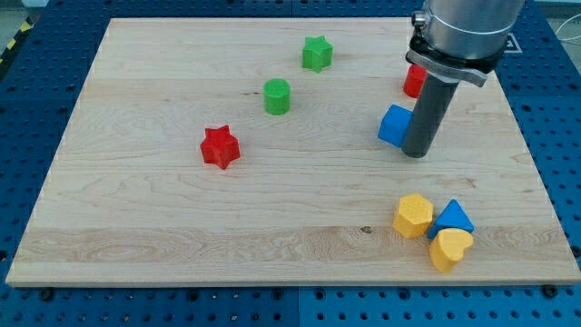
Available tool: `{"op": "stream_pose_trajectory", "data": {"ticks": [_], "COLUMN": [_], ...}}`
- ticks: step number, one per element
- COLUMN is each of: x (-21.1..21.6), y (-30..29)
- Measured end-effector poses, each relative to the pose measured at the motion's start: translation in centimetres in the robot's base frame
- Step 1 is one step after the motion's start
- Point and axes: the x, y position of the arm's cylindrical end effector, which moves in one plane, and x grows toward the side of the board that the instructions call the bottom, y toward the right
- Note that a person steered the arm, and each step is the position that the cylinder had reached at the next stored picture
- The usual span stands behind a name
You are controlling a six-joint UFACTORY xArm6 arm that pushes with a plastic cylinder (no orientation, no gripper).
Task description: Push the yellow heart slightly left and up
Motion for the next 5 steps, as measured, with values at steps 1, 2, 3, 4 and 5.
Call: {"op": "stream_pose_trajectory", "data": {"ticks": [1,2,3,4,5], "x": [-0.1,0.2,2.1,3.2,4.5], "y": [0.0,-0.5,0.2,3.2,6.8]}}
